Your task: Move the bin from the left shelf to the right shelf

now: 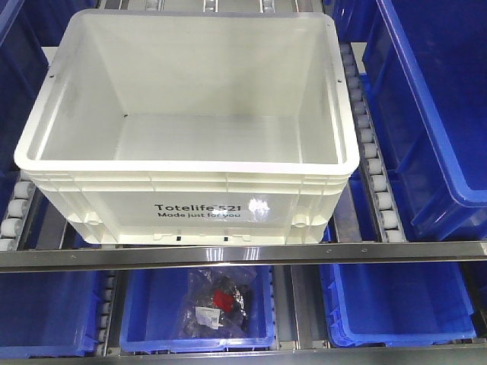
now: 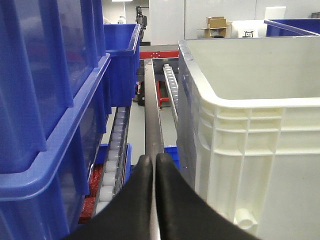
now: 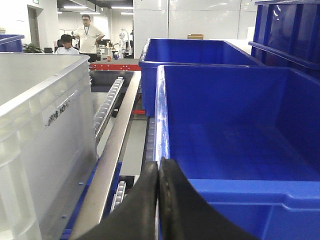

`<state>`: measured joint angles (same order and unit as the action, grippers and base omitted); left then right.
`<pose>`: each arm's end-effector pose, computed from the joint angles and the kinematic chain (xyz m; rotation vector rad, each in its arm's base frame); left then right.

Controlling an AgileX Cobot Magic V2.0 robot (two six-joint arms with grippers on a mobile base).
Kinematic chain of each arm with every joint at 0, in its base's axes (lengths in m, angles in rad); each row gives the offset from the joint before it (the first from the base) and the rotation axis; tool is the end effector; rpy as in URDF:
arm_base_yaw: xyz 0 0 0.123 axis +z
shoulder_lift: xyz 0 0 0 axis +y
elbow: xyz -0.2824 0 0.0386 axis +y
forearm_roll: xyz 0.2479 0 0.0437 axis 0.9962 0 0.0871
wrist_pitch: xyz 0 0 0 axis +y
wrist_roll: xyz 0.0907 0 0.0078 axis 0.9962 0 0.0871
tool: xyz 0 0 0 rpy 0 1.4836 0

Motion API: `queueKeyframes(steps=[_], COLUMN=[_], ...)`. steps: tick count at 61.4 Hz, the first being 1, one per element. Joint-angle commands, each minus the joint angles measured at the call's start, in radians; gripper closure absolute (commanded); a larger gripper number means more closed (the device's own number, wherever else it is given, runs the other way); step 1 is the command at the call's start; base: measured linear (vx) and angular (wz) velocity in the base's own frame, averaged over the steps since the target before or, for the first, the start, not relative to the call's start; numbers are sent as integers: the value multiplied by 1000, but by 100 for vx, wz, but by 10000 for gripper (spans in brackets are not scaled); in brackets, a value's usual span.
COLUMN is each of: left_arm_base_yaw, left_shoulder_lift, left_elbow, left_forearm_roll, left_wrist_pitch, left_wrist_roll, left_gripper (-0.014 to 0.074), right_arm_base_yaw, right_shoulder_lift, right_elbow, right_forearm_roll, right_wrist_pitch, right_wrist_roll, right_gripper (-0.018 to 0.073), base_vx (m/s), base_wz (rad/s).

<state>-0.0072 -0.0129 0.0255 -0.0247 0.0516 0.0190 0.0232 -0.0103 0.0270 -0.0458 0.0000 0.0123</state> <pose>0.0566 -0.0005 0.2005 0.0022 1.5478 -0.0112 0.0566 0.0013 0.2045 -0.0425 1.4997 -0.0083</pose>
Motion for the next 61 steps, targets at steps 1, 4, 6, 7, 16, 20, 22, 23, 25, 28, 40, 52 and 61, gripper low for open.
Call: queueKeyframes(steps=[1,4,6,7,16,20,22,23,25,28,40,52,61], left_arm_base_yaw=[-8,-8,-8,-8,-8,-8,-8,-8,-8,-8,-8,-8,-8], left_shoulder_lift=[-11,-11,-11,-11,-11,-11,-11,-11,-11,-11,-11,-11,-11], left_elbow=[-17,-17,-17,-17,-17,-17,-17,-17,-17,-17,-17,-17,-17], left_forearm_roll=[-3,-3,-3,-3,-3,-3,-3,-3,-3,-3,-3,-3,-3], left_wrist_pitch=[-78,-78,-78,-78,-78,-78,-78,-78,-78,-78,-78,-78,-78], left_wrist_roll=[-5,-5,-5,-5,-5,-5,-5,-5,-5,-5,-5,-5,-5], left_gripper=[604,604,604,604,604,604,604,604,604,604,604,604,604], right_arm_base_yaw=[-6,-6,-6,-6,-6,-6,-6,-6,-6,-6,-6,-6,-6], right_shoulder_lift=[-12,-12,-12,-12,-12,-12,-12,-12,-12,-12,-12,-12,-12], right_elbow=[19,19,19,19,19,19,19,19,19,19,19,19,19], right_forearm_roll=[-1,-1,-1,-1,-1,-1,-1,-1,-1,-1,-1,-1,-1], right_wrist_pitch=[-75,-75,-75,-75,-75,-75,-75,-75,-75,-75,-76,-76,-76], right_wrist_roll=[-12,-12,-12,-12,-12,-12,-12,-12,-12,-12,-12,-12,-12], right_gripper=[559,559,559,559,559,559,559,559,559,559,559,559,559], base_vx=[0,0,0,0,0,0,0,0,0,0,0,0,0], base_wz=[0,0,0,0,0,0,0,0,0,0,0,0,0])
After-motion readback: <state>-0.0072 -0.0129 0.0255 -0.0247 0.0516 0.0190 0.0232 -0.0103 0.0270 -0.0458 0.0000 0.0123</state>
